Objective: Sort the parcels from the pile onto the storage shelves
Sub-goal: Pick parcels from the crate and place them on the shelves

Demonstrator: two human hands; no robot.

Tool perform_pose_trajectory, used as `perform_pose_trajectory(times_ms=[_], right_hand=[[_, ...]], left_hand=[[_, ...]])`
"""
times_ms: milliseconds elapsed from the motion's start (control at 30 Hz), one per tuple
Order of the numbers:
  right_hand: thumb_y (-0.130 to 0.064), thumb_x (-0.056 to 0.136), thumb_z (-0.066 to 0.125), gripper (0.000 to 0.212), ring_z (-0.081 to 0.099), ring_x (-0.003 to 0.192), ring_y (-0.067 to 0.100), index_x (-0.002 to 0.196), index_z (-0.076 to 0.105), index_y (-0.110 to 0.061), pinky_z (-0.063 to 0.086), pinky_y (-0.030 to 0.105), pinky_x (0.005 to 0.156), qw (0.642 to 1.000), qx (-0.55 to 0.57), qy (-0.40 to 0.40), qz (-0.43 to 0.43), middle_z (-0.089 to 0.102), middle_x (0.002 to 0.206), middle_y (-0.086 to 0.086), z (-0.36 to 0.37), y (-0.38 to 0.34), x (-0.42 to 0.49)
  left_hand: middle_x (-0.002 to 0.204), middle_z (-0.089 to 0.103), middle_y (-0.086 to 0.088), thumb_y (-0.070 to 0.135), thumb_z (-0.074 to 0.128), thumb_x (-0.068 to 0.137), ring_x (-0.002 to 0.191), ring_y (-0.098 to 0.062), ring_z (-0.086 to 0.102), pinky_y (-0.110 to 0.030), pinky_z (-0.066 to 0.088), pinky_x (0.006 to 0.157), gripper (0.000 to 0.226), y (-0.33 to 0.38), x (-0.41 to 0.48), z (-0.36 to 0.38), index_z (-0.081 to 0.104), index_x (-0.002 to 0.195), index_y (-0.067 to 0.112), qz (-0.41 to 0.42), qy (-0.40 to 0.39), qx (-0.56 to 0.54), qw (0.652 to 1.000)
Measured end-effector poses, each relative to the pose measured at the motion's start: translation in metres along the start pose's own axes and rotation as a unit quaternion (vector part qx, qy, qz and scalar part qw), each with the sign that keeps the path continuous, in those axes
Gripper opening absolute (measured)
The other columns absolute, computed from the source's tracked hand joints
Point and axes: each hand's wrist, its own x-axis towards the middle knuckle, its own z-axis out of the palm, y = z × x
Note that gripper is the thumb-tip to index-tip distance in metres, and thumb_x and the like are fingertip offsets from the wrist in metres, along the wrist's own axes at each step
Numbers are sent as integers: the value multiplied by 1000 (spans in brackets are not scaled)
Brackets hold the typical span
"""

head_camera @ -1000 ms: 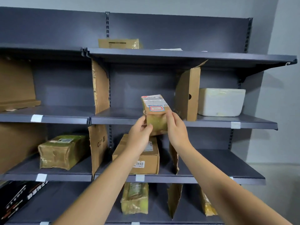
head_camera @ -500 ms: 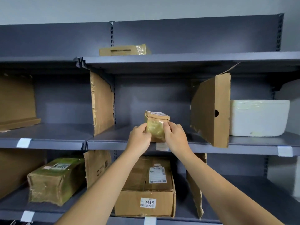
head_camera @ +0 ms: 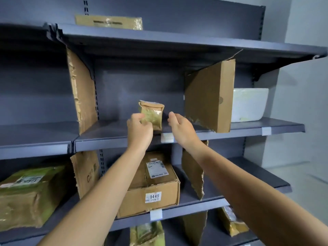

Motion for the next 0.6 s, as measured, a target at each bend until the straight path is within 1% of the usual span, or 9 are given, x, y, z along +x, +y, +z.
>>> perform_pose_trajectory(times_ms=[100, 133, 167, 233, 300, 367, 433, 533, 600], right_hand=[[-35, 106, 32, 47, 61, 111, 28, 114, 61, 1, 45, 44, 102, 997, 15, 76, 9, 67, 115, 15, -16, -4, -31], [-34, 106, 33, 48, 60, 110, 31, 113, 59, 6, 45, 47, 101, 995, 5, 97, 10, 66, 114, 19, -23, -5, -42], [-33, 105, 33, 49, 59, 110, 33, 113, 57, 8, 45, 48, 99, 993, -10, 115, 12, 65, 114, 23, -31, -5, -54], [-32, 105, 33, 48, 59, 109, 30, 114, 57, 8, 47, 41, 95, 989, -44, 138, 23, 65, 114, 22, -51, -4, -80], [-32, 105, 36, 42, 61, 104, 20, 114, 64, -2, 46, 28, 87, 984, -64, 156, 53, 69, 110, 11, -74, -1, -107], [-33, 105, 37, 39, 60, 98, 16, 111, 67, -9, 42, 26, 83, 977, -79, 176, 85, 69, 105, 4, -98, 3, -134], [-34, 105, 38, 38, 60, 98, 17, 107, 67, -9, 43, 30, 85, 968, -93, 201, 116, 69, 103, 4, -125, 11, -160], [-33, 104, 39, 36, 62, 106, 18, 111, 67, -11, 48, 39, 97, 953, -87, 247, 152, 69, 108, 3, -169, 21, -200], [-34, 101, 41, 35, 62, 110, 17, 112, 68, -15, 47, 43, 101, 942, -75, 279, 172, 69, 112, 1, -198, 24, -229]], left_hand=[[124, 52, -5, 4, 50, 91, 101, -15, 52, -19, 41, 76, 27, 6, -28, 3, 54, 114, 18, 30, -43, -51, 997], [123, 53, -4, 3, 49, 90, 102, -15, 54, -19, 44, 76, 29, 9, -40, 6, 55, 115, 17, 33, -66, -74, 995], [122, 54, -2, 2, 48, 90, 100, -11, 55, -22, 46, 81, 31, 13, -52, 9, 56, 117, 18, 33, -89, -97, 991], [119, 55, 4, 3, 47, 91, 95, -5, 54, -29, 48, 89, 32, 20, -79, 18, 57, 115, 21, 23, -124, -121, 985], [113, 58, 6, 5, 49, 90, 99, -12, 56, -33, 50, 89, 29, 28, -108, 32, 57, 109, 25, 13, -150, -135, 979], [110, 61, 7, 7, 50, 89, 100, -15, 59, -35, 52, 87, 26, 37, -138, 47, 57, 106, 27, 5, -186, -149, 971], [108, 61, 6, 6, 50, 90, 99, -14, 59, -30, 50, 81, 25, 49, -169, 61, 57, 105, 25, -1, -230, -167, 959], [109, 60, 3, 1, 49, 89, 99, -13, 56, -16, 42, 71, 27, 70, -220, 79, 58, 108, 17, 3, -300, -200, 933], [109, 60, 1, -1, 48, 88, 98, -14, 55, -15, 41, 71, 29, 85, -254, 92, 60, 112, 10, 0, -335, -207, 919]])
